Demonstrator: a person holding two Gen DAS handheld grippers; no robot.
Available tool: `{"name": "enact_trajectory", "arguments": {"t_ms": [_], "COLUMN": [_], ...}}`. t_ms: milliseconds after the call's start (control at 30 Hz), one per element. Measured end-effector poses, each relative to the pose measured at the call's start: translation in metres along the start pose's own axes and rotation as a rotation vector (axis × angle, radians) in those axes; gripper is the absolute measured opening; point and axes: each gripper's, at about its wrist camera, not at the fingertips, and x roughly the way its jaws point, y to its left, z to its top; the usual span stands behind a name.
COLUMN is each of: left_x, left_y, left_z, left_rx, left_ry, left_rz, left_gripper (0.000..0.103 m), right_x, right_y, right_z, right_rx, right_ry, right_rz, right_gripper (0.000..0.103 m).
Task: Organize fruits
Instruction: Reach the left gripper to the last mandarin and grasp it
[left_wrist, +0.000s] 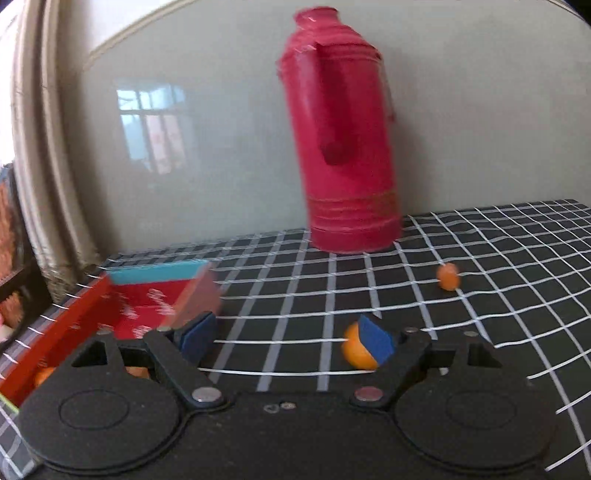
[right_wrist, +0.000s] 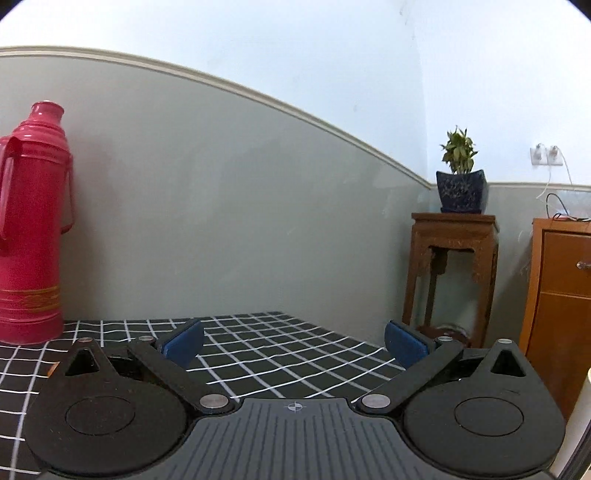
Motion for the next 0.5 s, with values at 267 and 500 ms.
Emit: {"name": "enact_trajectory", "arguments": {"t_ms": [267,500], "left_x": [0.023,0.042], "left_y": [-0.019,-0.018], "left_z": [-0.003,0.001], "left_rx": [-0.035,-0.092], "left_ry": [0.083,0.162], "left_rz": [-0.058,-0.109], "left_gripper": [0.064,0.053], "right_x": [0.011,0.015], "right_y": [-0.020,-0.022], "right_z": [-0.004,-0.006], "right_rx": [-0.021,-0.028], "right_ry": [-0.019,-0.011], "right_rz": [-0.007,0.024], "right_gripper": [0.103,0.103]}}
